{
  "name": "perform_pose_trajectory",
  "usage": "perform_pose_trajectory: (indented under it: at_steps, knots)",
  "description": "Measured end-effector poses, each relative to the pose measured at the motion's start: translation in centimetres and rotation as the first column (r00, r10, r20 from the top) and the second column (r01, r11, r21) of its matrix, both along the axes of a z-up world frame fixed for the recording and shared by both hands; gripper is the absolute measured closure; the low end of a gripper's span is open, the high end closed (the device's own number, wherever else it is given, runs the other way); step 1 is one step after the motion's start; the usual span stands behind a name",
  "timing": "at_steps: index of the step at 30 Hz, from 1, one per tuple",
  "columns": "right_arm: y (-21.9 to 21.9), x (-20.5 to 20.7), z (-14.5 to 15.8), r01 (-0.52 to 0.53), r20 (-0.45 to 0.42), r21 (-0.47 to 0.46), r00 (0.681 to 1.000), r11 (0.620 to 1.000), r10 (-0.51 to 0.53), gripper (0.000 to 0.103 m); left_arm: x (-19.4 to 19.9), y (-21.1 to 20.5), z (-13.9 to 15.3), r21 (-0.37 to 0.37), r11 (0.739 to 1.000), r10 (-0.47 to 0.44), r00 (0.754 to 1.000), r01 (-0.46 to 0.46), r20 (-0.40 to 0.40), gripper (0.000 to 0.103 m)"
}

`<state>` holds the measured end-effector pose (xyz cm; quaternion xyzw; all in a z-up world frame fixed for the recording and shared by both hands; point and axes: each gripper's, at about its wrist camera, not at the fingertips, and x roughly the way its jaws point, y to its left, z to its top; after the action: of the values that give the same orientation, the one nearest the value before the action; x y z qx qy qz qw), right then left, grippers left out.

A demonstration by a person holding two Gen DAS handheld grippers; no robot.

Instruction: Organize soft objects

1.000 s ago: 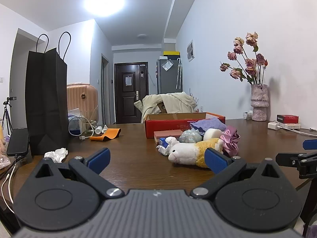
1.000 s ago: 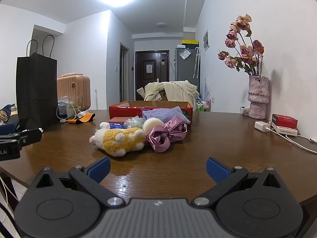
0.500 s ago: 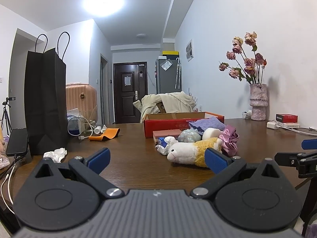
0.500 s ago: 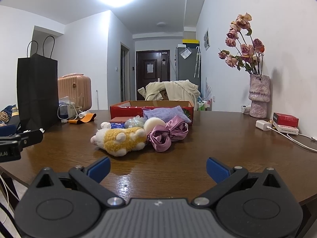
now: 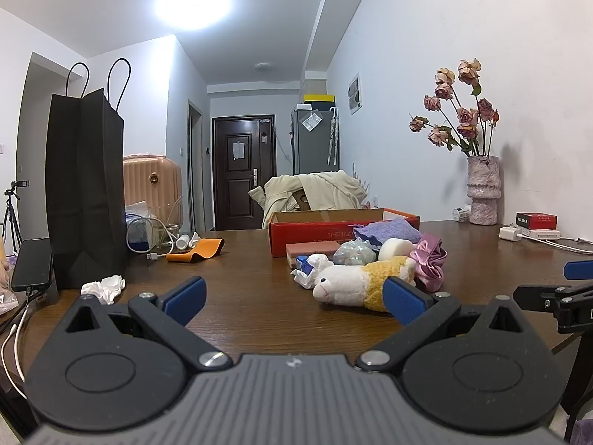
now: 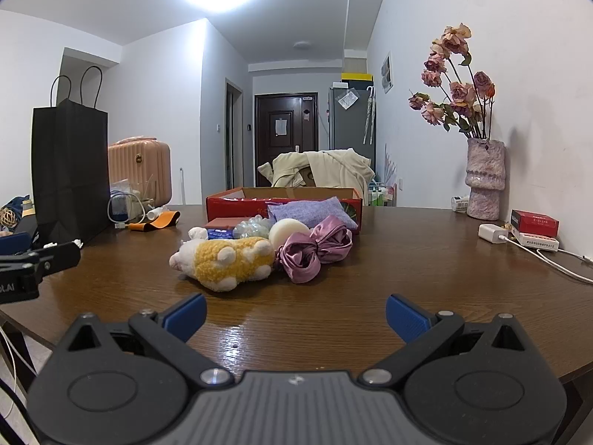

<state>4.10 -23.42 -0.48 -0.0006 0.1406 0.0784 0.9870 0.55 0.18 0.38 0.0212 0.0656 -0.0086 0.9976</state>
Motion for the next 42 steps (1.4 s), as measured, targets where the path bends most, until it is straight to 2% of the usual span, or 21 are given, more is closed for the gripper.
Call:
perform_pose_trajectory:
  at_steps: [33,42]
  knots:
    - [0.01,-0.04,-0.11,-0.007,-0.004,0.001,1.000,1.000,0.007,0.000,-0.02,-0.07,-0.01,0.000,1.000,0.001,1.000,-0.001,-0.001,0.000]
    - [-0.07,0.25,-0.07,-0.025,0.008,0.007,1.000,1.000,0.024,0.000,0.81,-0.02,-0.33,-0.010,1.000,-0.011,0.999,0.011,-0.039,0.000]
